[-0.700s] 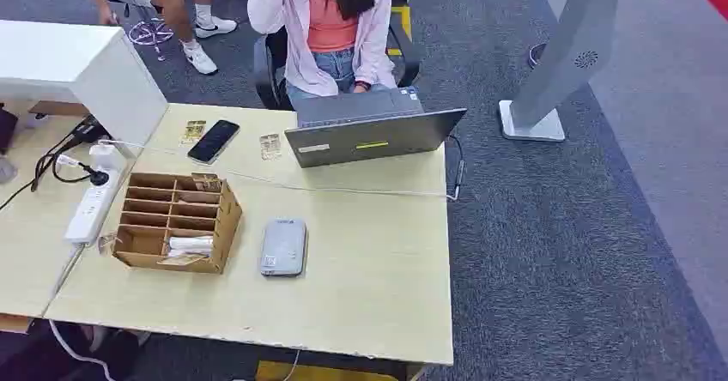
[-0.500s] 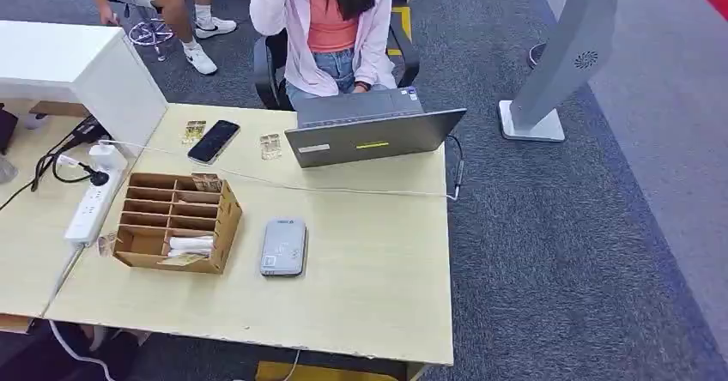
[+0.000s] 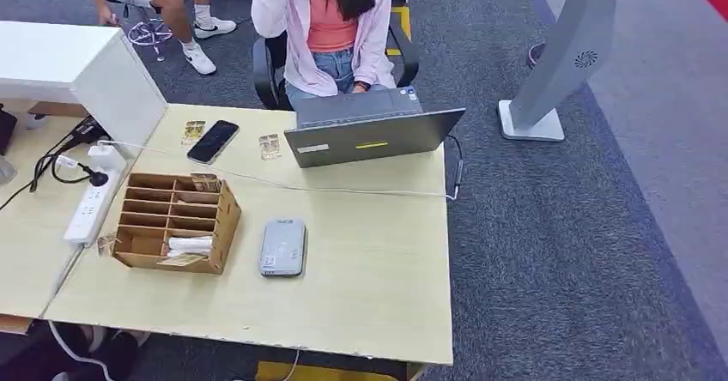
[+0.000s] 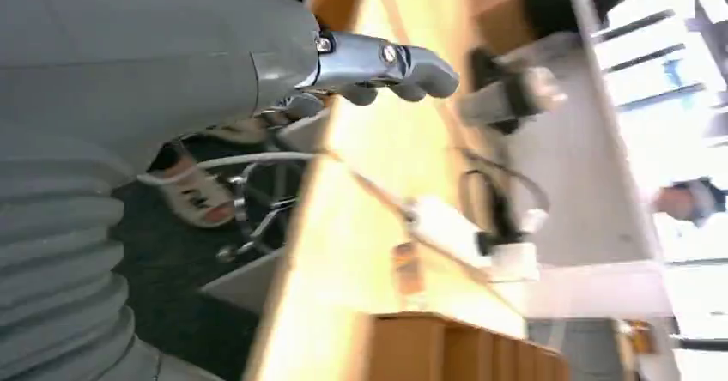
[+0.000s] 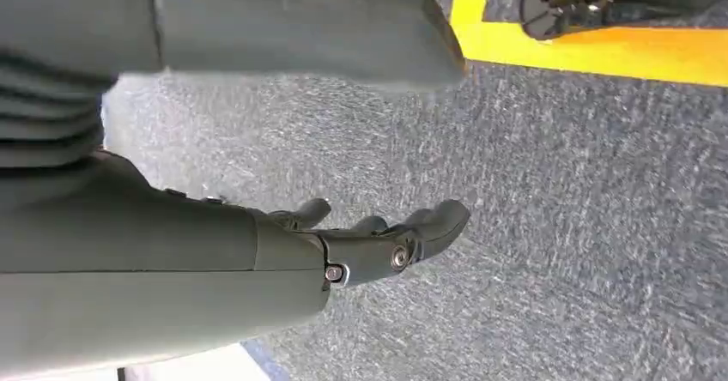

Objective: Pass the card to the sensor for recognition and then transmit it.

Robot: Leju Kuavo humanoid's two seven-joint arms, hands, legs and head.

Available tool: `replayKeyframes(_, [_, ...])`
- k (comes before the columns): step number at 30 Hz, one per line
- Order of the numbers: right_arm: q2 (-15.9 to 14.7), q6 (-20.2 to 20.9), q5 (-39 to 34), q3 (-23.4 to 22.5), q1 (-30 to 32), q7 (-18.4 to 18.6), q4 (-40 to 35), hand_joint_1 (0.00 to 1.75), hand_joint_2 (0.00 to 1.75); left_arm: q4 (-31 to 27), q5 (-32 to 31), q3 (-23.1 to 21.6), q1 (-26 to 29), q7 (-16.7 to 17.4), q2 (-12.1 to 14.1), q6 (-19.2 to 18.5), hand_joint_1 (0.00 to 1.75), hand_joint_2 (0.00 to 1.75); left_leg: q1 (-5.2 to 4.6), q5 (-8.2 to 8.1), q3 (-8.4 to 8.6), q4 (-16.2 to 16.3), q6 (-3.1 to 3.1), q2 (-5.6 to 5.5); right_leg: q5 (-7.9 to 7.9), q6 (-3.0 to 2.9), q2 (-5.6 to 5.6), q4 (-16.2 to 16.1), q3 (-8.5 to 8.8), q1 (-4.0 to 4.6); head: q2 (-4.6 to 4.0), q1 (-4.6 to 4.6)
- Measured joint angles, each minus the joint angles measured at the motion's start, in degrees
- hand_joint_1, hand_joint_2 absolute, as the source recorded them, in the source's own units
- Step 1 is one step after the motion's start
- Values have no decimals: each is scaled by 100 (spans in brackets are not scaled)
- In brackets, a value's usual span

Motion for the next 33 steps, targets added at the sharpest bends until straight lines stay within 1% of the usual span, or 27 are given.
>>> replayKeyframes(2, [2,7,77,0,-9,17,4,0,175,-334,-96,-210,34,-41,72,147,0,175,0,0,1,0,0,0,0,0,-1,0,0,0,0,2])
replayKeyframes(4, [2,44,146,0,-17,42,7,0,175,-591,-248,-436,4,-39,212,325,0,175,0,1,3,0,0,1,0,-1,0,0,-1,0,0,4])
replayKeyframes(6, [2,81,238,0,-21,46,9,0,175,-723,-445,-639,-121,-9,384,526,0,175,0,4,4,0,-2,1,1,-1,0,0,-1,0,0,2])
replayKeyframes(9, [4,111,334,2,-35,55,20,0,175,-738,-783,-874,-408,140,555,726,0,175,1,9,4,0,-6,1,4,-1,1,0,-1,1,0,2])
replayKeyframes(12, [4,138,409,4,-41,59,26,0,175,-661,-1124,-1139,-752,302,667,852,0,175,1,11,4,0,-4,1,6,-1,1,0,1,0,0,4])
replayKeyframes(18, [13,190,544,22,-51,57,35,0,175,-191,-1749,-1600,-1472,621,813,1008,0,175,-1,11,3,3,-4,1,10,4,3,0,0,-1,0,4])
replayKeyframes(32, [20,295,815,181,-78,41,55,0,175,1341,-3178,-2658,-3157,1371,1165,1405,0,175,-1,17,3,4,-5,3,14,-1,5,0,-2,-1,0,0])
replayKeyframes(33, [20,299,848,199,-78,41,57,0,0,1479,-3288,-2726,-3291,1438,1176,1420,0,175,-1,18,2,4,-5,2,15,-1,5,1,-3,-1,0,4])
